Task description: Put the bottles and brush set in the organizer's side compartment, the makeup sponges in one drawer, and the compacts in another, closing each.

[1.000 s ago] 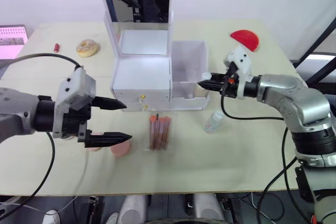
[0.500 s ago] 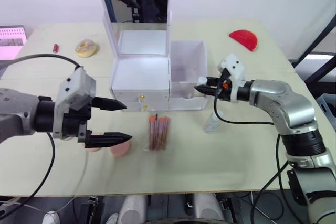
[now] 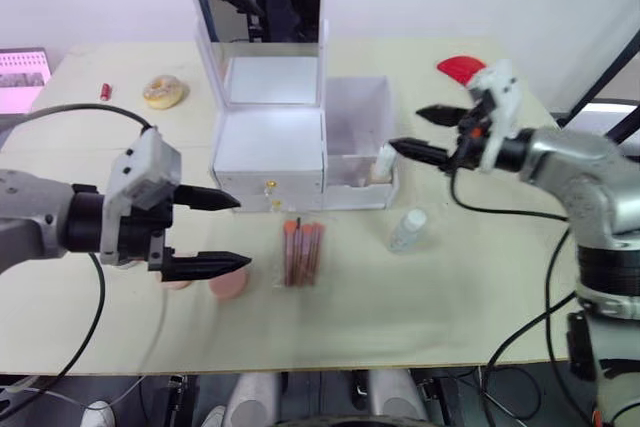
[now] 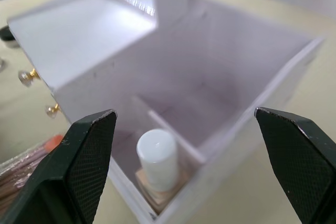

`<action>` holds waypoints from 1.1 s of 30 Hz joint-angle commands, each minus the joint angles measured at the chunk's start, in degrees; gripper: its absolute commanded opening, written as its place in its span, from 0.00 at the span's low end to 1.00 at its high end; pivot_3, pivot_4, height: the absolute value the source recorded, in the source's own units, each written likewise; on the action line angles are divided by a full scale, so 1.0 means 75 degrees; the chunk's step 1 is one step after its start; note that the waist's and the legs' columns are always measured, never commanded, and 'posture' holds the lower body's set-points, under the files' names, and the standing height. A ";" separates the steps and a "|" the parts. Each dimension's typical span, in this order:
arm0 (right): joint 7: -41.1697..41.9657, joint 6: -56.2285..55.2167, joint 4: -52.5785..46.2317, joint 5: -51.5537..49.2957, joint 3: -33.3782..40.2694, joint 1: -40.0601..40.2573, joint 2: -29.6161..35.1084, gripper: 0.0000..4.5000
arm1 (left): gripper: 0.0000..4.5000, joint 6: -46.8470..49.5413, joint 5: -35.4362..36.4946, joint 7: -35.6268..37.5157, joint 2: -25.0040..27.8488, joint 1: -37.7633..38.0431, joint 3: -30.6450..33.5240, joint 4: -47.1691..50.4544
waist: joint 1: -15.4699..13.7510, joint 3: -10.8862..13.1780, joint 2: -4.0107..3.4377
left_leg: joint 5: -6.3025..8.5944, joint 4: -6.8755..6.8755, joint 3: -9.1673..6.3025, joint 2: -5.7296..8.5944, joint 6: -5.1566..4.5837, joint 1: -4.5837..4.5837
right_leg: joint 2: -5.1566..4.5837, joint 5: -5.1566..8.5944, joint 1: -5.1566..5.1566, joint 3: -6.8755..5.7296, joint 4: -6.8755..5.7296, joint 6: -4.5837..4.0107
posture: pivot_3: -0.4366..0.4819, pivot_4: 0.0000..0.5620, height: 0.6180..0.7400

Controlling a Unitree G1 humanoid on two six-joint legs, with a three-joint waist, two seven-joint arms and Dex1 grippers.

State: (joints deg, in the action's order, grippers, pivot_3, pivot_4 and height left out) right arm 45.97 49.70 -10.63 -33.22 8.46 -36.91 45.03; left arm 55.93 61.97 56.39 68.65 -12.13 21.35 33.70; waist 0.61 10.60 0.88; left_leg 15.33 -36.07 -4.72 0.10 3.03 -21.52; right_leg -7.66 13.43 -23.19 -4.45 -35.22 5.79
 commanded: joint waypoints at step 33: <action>0.1656 -0.1887 0.0558 0.0011 0.4242 0.6044 0.1145 0.99 | 1.00 -0.5303 -0.4994 0.1572 -0.0753 0.3672 0.3762 -0.7829 | 0.0002 -0.0017 0.0021 | 0.0015 0.0000 0.0054 -0.0038 -0.0015 0.0008 | 0.0006 0.0023 -0.0017 0.0014 0.0019 -0.0028 | 0.48 0.27 1.00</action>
State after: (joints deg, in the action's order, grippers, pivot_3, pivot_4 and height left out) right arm 58.86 35.06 -4.09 -31.92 38.20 8.57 52.85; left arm 16.94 24.49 68.05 61.90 15.85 49.59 -25.16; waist 0.63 10.47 1.04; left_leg 15.44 -36.10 -4.32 -0.19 2.92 -21.46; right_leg -7.62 13.60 -23.31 -4.35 -35.07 5.58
